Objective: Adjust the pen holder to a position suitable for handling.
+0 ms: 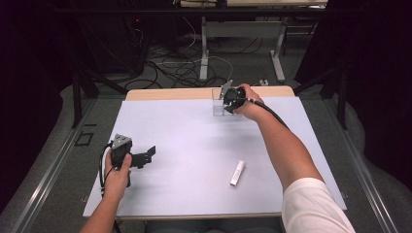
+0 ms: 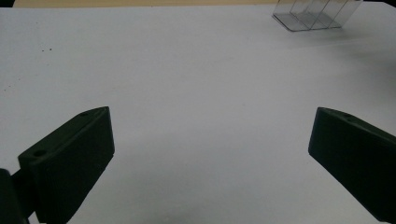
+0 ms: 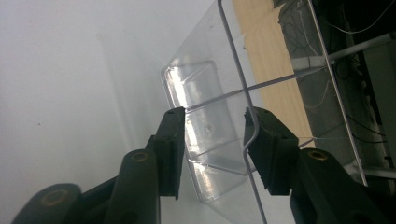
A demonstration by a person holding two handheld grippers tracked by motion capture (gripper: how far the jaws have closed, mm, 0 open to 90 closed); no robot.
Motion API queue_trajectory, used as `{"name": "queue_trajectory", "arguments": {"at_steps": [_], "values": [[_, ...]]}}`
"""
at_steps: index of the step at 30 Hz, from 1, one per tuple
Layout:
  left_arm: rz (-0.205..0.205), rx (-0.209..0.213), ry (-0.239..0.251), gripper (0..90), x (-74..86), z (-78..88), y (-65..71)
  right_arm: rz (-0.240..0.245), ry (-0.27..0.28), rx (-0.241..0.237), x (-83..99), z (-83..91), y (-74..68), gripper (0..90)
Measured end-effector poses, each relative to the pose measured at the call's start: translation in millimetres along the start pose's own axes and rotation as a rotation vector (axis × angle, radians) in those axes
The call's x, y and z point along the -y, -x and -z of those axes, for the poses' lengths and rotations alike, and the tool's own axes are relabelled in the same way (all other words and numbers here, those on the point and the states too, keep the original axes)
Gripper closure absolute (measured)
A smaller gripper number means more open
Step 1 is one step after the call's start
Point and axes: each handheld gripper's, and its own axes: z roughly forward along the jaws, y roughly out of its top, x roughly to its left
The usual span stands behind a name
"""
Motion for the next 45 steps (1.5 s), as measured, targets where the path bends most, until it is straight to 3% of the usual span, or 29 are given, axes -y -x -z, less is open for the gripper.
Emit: {"name": "queue_trajectory", "arguments": {"at_steps": [10,11,12,13,14,17,18,19,20,25,30,36,37,38,39,40,42,43,45], "values": [[-0.001,0.001,-0.001,0.2,0.0,-0.6,0.2,0.070,-0.031,0.002,-1.3,7.2,-1.7,79.9],[-0.001,0.001,-0.001,0.2,0.0,-0.7,0.2,0.077,0.003,0.015,-0.5,5.4,-2.5,80.7],[-0.001,0.001,-0.001,0.2,0.0,-0.7,0.2,0.092,-0.067,-0.010,-2.7,9.6,-1.7,80.9],[-0.001,0.000,-0.002,0.2,0.0,-0.8,0.1,0.090,0.050,0.033,0.7,2.3,-4.1,81.3],[-0.001,0.000,-0.002,0.2,0.0,-0.9,0.0,0.086,0.071,0.038,1.3,0.9,-5.0,81.5],[-0.001,0.000,-0.001,0.2,0.0,-0.8,0.1,0.103,-0.064,-0.011,-2.2,10.3,-4.3,82.4],[-0.001,0.000,-0.001,0.2,0.0,-0.8,0.1,0.127,-0.040,-0.012,-1.8,9.0,-3.5,82.9],[-0.001,-0.001,-0.002,0.2,0.0,-0.8,0.2,0.106,-0.031,-0.010,-0.8,9.1,-5.8,83.5],[-0.002,-0.001,-0.002,0.2,0.0,-0.7,0.2,0.133,-0.027,-0.024,-0.8,9.2,-4.0,84.0],[-0.002,-0.002,-0.004,0.2,0.1,-1.0,0.1,0.172,-0.046,-0.036,-1.0,12.0,-6.3,85.6],[-0.002,-0.002,-0.007,0.2,0.1,-1.1,-0.1,0.180,-0.045,-0.037,-1.5,14.5,-7.9,87.0],[-0.002,-0.002,-0.007,0.2,0.1,-1.5,-0.2,0.190,0.001,-0.031,-3.3,20.8,-13.1,87.1],[-0.002,0.000,-0.009,0.2,0.0,-1.4,-0.2,0.194,-0.055,-0.055,-6.4,26.3,-14.0,87.1],[-0.003,0.000,-0.009,0.2,-0.1,-1.4,-0.1,0.188,0.040,-0.016,-5.0,22.7,-18.0,87.0],[-0.004,0.001,-0.011,0.2,-0.2,-1.3,0.0,0.198,-0.024,-0.042,-8.5,28.9,-19.2,87.0],[-0.003,0.001,-0.010,0.2,-0.3,-1.4,0.3,0.205,0.004,-0.032,-9.4,29.6,-21.7,87.0],[-0.005,0.000,-0.004,0.2,-0.3,-1.7,1.0,0.213,-0.009,-0.037,-13.5,35.5,-26.4,87.0],[-0.008,0.001,-0.003,0.2,-0.4,-1.8,1.3,0.209,0.012,-0.032,-14.6,36.7,-29.5,86.9],[-0.009,0.000,-0.005,0.2,-0.6,-1.6,1.8,0.215,-0.009,-0.034,-18.8,43.7,-34.5,86.8]]}}
